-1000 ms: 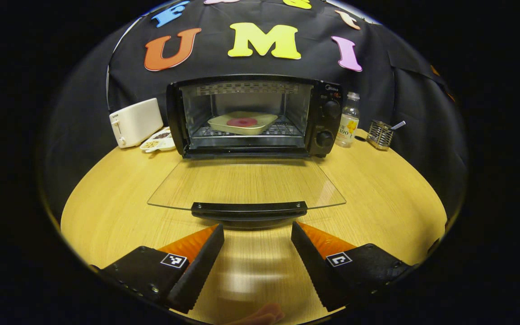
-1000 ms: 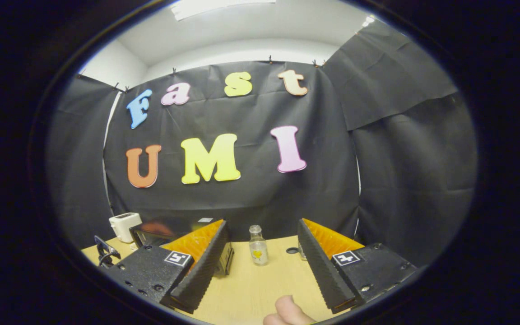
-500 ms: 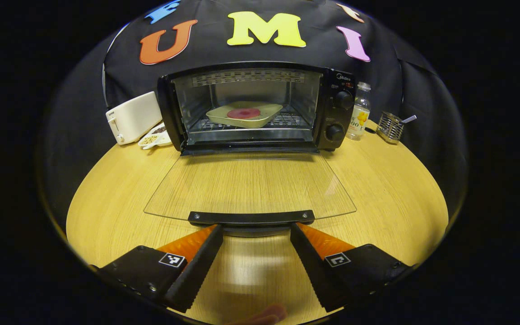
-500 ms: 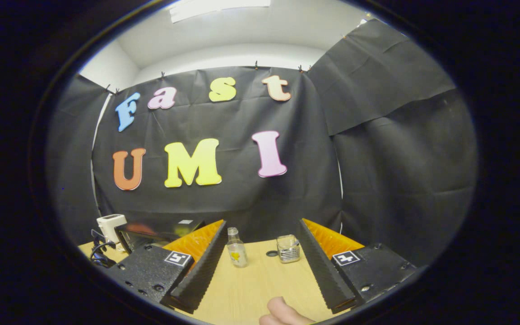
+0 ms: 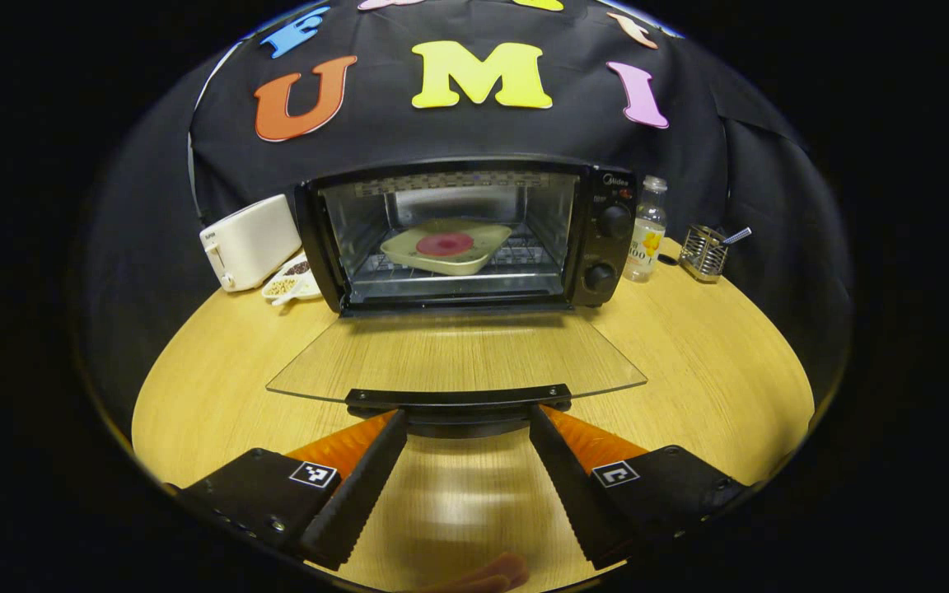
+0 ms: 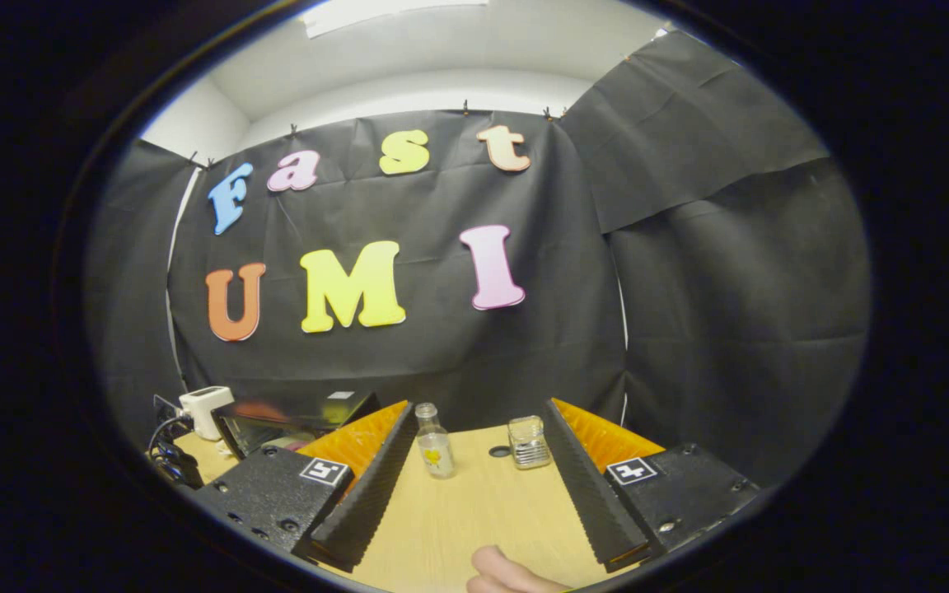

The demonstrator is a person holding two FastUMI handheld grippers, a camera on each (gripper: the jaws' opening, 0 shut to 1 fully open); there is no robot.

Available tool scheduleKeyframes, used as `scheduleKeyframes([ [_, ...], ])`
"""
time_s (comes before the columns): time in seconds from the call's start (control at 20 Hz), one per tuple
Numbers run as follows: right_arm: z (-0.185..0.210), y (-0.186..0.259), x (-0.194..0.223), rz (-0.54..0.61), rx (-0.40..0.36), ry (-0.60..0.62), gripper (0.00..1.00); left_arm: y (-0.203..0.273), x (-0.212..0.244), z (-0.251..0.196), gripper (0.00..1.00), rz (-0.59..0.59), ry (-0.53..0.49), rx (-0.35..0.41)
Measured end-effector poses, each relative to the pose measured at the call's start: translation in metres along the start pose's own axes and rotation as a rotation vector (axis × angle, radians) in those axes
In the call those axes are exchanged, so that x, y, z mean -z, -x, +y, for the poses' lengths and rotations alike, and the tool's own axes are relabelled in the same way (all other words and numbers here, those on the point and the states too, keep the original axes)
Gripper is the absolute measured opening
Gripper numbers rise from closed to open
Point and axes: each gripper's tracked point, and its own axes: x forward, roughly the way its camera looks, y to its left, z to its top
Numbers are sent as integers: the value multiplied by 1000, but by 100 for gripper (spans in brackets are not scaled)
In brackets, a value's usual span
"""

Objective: Open the electric oven with the left hand, put the food in, and close the electric oven.

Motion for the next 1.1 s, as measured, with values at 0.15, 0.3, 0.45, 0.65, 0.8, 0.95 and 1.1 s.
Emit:
scheduleKeyframes([
  [0.15, 3, 1, 1, 8, -1, 4, 96, 3, -8, 2, 96, -2, -2, 0],
  [0.3, 1, 6, 2, 15, 11, 15, 96, 6, -21, 2, 96, -26, -6, -3],
  [0.45, -1, 10, 1, 22, 22, 22, 96, 8, -34, 2, 98, -50, -10, -3],
  [0.65, 0, 22, 0, 25, 18, 21, 96, 10, -54, 5, 98, -82, -13, -5],
  [0.8, -1, 33, -2, 22, 22, 30, 96, 12, -68, 6, 97, -107, -27, -8],
  [0.95, 4, 48, -4, 27, 8, 37, 96, 13, -81, 10, 97, -141, -35, -3],
  [1.1, 5, 64, -10, 22, 1, 39, 96, 12, -101, 12, 95, -181, -21, 1],
])
